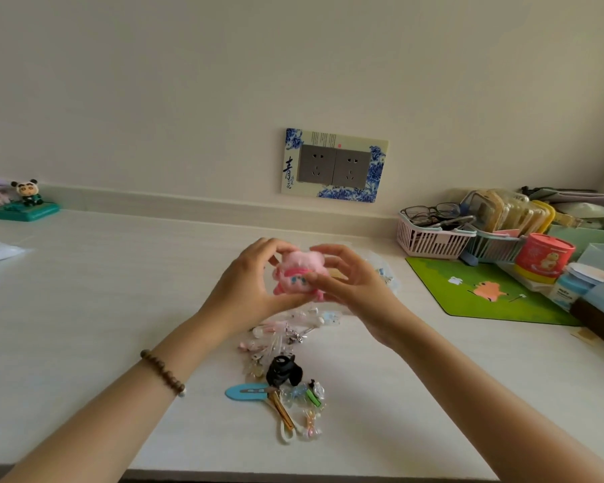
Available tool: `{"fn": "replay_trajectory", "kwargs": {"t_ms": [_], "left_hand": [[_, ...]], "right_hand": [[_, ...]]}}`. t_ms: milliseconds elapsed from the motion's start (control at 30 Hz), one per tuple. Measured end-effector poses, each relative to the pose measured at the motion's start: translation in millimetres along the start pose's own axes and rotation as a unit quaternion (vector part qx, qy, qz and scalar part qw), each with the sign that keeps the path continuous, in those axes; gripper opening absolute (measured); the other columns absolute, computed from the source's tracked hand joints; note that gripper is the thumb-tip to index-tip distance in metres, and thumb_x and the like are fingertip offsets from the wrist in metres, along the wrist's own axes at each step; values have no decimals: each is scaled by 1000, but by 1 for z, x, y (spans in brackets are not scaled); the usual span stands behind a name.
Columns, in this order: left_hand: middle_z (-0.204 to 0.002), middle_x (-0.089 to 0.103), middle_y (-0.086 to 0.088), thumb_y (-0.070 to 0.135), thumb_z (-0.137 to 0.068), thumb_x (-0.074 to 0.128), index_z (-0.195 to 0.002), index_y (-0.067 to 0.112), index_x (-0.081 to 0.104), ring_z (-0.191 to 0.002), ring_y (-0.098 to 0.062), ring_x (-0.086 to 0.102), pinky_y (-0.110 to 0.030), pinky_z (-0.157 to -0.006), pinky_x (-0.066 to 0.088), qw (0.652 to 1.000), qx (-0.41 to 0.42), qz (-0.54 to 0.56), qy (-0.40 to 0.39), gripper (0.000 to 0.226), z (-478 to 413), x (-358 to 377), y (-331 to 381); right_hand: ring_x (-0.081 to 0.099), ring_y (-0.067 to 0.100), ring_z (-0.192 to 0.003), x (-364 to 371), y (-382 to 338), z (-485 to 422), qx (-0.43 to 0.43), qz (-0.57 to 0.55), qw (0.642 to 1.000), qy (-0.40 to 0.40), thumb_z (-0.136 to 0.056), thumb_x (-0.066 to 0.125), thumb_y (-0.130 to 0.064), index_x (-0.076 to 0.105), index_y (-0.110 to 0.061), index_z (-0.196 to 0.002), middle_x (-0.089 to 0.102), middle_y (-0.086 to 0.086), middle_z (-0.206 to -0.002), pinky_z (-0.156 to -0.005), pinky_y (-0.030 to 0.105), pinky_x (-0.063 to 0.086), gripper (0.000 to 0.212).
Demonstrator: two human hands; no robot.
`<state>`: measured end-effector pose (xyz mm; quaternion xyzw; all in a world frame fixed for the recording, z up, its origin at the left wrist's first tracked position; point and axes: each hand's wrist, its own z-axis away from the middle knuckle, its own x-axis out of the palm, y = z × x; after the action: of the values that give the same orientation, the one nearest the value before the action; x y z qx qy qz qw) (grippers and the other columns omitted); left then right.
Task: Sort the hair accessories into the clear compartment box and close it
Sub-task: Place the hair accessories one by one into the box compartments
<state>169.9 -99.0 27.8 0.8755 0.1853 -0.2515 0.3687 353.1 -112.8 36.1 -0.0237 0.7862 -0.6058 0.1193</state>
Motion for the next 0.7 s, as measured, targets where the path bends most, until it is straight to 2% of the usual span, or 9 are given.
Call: {"fn": "replay_trajectory", "kwargs": {"t_ms": [167, 267, 400, 533, 600, 633, 700], "left_hand": [[-119, 59, 10, 53, -65, 74, -121, 29, 54, -109, -6, 52, -18, -89, 42, 997, -54, 39, 25, 64, -19, -9, -42], [-131, 55, 9, 55, -68, 70, -130, 28, 49, -119, -2, 47, -11, -92, 34, 994, -84, 73, -1, 71, -21, -9, -60], [-144, 41, 11, 51, -76, 67, -143, 31, 32, -131, -3, 35, -27, -108, 31, 988, -120, 74, -65, 79, -15, -4, -80], [-141, 36, 12, 46, -80, 66, -146, 30, 25, -129, -4, 30, -22, -104, 26, 987, -128, 47, -82, 80, -13, 3, -82], [-145, 37, 9, 51, -79, 64, -145, 31, 28, -133, -9, 29, -31, -110, 28, 989, -123, 30, -77, 78, -14, 6, -83], [-146, 37, 7, 54, -78, 62, -143, 29, 31, -134, -11, 28, -36, -112, 27, 990, -117, 14, -73, 77, -15, 6, -84], [-151, 31, 5, 54, -80, 60, -144, 24, 30, -138, -13, 22, -36, -115, 21, 989, -123, -24, -78, 77, -14, 5, -84]], "right_hand": [[68, 17, -88, 18, -6, -55, -9, 68, 997, 29, -80, 69, -19, 52, -14, -121, 61, 9, -116, -70, 24, 58, 45], [66, 16, -85, 26, 0, -79, -1, 103, 994, 36, -78, 72, -21, 54, -12, -118, 61, 10, -114, -69, 25, 58, 44], [65, 15, -80, 30, 9, -93, 4, 137, 990, 42, -78, 71, -23, 55, -11, -112, 61, 11, -109, -66, 22, 58, 39], [62, 12, -79, 29, 13, -96, -11, 194, 979, 62, -77, 71, -22, 55, -12, -111, 60, 7, -109, -56, 16, 55, 38], [62, 11, -76, 30, 13, -97, -19, 209, 975, 72, -78, 71, -24, 56, -13, -109, 60, 2, -103, -53, 14, 52, 36], [62, 11, -75, 31, 14, -97, -27, 226, 971, 74, -79, 70, -27, 57, -14, -108, 61, 0, -100, -54, 16, 52, 34], [64, 13, -80, 32, 16, -98, -42, 274, 959, 65, -83, 65, -32, 63, -16, -105, 67, 0, -100, -69, 23, 55, 28]]}}
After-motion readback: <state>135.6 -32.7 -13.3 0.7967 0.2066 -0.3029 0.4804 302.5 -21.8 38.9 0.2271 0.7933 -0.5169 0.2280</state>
